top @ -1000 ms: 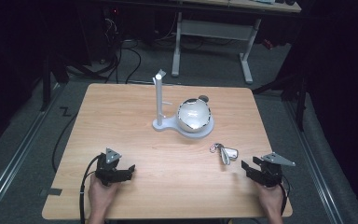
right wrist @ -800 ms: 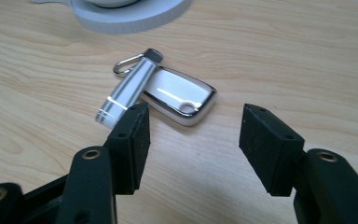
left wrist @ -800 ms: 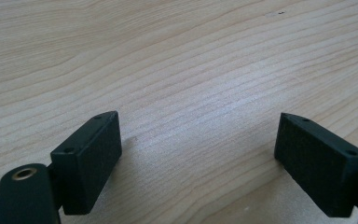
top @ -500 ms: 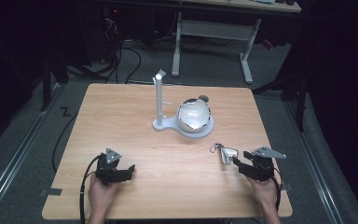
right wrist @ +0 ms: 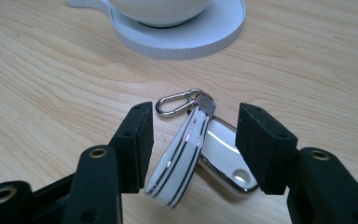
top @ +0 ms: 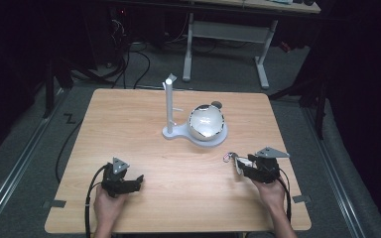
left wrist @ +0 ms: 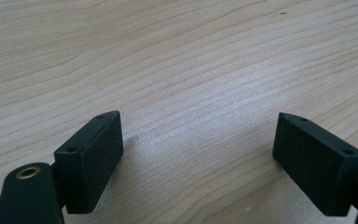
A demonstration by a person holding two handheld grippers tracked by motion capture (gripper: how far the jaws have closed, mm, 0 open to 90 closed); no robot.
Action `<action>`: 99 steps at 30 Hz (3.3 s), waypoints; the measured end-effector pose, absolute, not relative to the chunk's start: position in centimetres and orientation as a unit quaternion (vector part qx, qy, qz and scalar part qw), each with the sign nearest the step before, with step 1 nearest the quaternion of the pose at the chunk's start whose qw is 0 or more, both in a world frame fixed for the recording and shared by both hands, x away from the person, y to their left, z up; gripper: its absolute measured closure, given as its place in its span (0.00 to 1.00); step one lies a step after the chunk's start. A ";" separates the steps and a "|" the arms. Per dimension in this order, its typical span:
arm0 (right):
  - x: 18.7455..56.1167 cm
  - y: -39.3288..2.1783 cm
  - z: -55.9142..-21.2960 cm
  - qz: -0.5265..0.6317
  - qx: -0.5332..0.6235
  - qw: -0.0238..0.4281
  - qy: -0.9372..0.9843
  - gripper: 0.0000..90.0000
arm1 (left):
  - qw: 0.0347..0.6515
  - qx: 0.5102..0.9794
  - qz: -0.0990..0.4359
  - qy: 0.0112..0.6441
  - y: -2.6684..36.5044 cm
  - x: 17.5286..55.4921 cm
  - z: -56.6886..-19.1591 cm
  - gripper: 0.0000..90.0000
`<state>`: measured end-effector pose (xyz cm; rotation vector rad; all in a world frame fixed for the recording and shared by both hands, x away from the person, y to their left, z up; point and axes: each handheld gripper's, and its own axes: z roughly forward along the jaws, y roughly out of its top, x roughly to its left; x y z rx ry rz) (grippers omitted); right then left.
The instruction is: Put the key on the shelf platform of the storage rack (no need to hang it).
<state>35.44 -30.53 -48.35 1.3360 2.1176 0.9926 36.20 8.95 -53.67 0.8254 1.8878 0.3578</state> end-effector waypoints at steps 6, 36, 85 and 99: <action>36.7 -29.8 -48.5 0.347 0.478 0.220 0.776 0.53 | 0.501 0.341 0.148 0.781 8.9 36.2 -53.7 0.18; 41.1 -28.6 -50.9 0.280 0.482 0.207 0.804 0.65 | 0.501 0.334 0.147 0.785 8.9 36.2 -53.6 0.19; 37.9 -31.5 -45.5 0.399 0.449 0.211 0.771 0.82 | 0.499 0.328 0.147 0.789 8.8 36.2 -53.6 0.19; 36.7 -31.4 -43.0 0.436 0.424 0.216 0.764 0.82 | 0.498 0.326 0.147 0.790 8.7 36.2 -53.6 0.19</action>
